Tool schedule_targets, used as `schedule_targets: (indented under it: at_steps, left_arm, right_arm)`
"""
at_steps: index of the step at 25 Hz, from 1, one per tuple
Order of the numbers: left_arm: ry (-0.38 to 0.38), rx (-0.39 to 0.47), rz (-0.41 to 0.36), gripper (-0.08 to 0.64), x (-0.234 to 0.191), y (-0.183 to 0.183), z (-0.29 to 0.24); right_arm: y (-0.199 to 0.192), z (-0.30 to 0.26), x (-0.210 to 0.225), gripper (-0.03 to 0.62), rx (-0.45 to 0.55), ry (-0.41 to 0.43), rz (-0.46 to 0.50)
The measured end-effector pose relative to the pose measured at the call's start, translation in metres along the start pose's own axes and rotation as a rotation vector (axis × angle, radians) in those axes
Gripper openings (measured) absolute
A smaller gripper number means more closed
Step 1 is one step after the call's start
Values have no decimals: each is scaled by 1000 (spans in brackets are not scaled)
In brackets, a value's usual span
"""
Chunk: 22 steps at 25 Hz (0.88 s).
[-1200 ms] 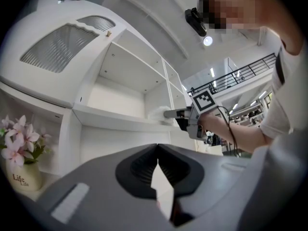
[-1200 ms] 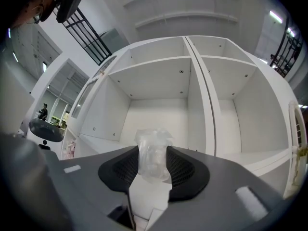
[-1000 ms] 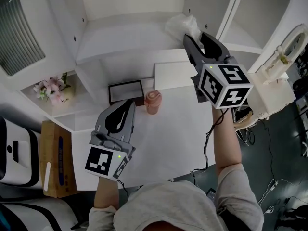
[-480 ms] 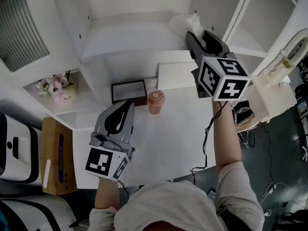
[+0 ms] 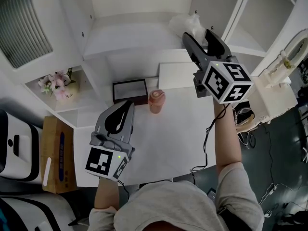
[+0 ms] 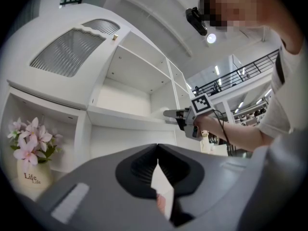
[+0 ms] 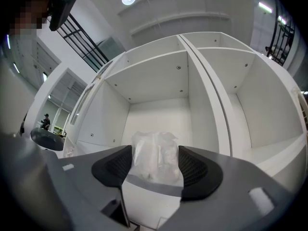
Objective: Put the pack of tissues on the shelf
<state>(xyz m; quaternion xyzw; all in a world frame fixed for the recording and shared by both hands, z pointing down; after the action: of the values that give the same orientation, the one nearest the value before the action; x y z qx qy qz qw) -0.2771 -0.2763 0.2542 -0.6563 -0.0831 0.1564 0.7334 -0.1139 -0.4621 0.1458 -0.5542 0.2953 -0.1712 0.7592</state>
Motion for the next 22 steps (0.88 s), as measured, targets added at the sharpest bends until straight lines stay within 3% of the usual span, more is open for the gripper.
schedule_targets:
  at_steps: [10,19,22]
  left_arm:
    - [-21,-6,-8,0,14,-1,4]
    - [-63,-15,1,0,35,-8,2]
    - [-82,-18,4,0,44,-9,1]
  right_arm:
    - [9,29,-4,303,29,6,15]
    - [1,76,-14,11,-3,27,-1]
    - [-1,91,-22,0,-6,43,5]
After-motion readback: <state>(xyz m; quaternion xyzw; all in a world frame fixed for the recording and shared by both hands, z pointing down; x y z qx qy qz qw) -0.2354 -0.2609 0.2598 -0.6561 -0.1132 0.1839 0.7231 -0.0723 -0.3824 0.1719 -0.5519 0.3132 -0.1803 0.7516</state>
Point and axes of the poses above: the fingertips, and each gripper's own axes: z backward along the fingers, x to its right, y out of its top, the point moved 3 cm from there along z, backward along the fingers, and after that the axes turned 10 degrees about z, right-handed, at the moved point
